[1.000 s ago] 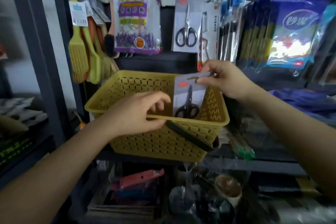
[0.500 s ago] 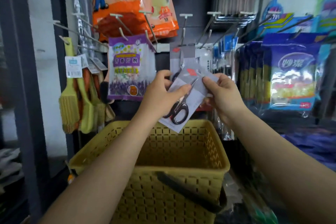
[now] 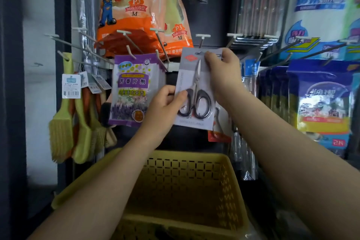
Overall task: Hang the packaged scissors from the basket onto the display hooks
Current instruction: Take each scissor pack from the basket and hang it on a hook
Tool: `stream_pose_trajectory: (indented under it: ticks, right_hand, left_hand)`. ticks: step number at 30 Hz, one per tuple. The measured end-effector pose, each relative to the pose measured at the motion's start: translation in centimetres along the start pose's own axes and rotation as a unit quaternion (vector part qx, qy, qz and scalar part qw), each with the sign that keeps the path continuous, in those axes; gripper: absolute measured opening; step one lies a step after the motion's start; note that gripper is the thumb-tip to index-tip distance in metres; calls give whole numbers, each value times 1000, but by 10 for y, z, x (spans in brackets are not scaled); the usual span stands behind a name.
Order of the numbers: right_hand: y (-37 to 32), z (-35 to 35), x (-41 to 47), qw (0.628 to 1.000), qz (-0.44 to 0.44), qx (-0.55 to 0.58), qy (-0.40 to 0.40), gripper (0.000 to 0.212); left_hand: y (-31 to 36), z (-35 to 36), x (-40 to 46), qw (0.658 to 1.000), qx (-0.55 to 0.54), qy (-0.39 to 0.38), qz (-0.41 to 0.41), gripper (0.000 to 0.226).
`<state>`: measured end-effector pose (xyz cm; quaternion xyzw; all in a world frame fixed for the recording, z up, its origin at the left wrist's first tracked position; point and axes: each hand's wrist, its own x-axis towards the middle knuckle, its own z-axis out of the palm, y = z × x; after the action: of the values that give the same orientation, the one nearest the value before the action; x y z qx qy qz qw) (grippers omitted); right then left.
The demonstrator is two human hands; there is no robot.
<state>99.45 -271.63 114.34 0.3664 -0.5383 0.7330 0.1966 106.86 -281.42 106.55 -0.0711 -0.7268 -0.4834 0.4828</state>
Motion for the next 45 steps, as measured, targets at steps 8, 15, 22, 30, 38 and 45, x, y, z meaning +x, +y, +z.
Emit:
stream_pose_trajectory:
  ticks: [8, 15, 22, 30, 38, 45]
  right_hand:
    - [8, 10, 23, 995, 54, -81, 26, 8]
    - [16, 3, 20, 982, -35, -188, 15, 25]
    - [48, -19, -6, 967, -17, -251, -46, 11]
    - [61, -17, -3, 907, -129, -399, -25, 53]
    - [79, -10, 12, 835, -111, -531, -96, 66]
    - [70, -14, 10, 817, -30, -545, -187, 51]
  left_hand:
    - [3, 8, 3, 999, -2, 36, -22, 3]
    - [-19, 11, 2, 998, 37, -40, -39, 34]
    - [-38, 11, 11, 992, 122, -27, -31, 42]
    - [-52, 22, 13, 978, 200, -40, -53, 61]
    - [-56, 13, 5, 956, 288, -40, -39, 54]
    - [-48, 2, -5, 956, 285, -30, -59, 25]
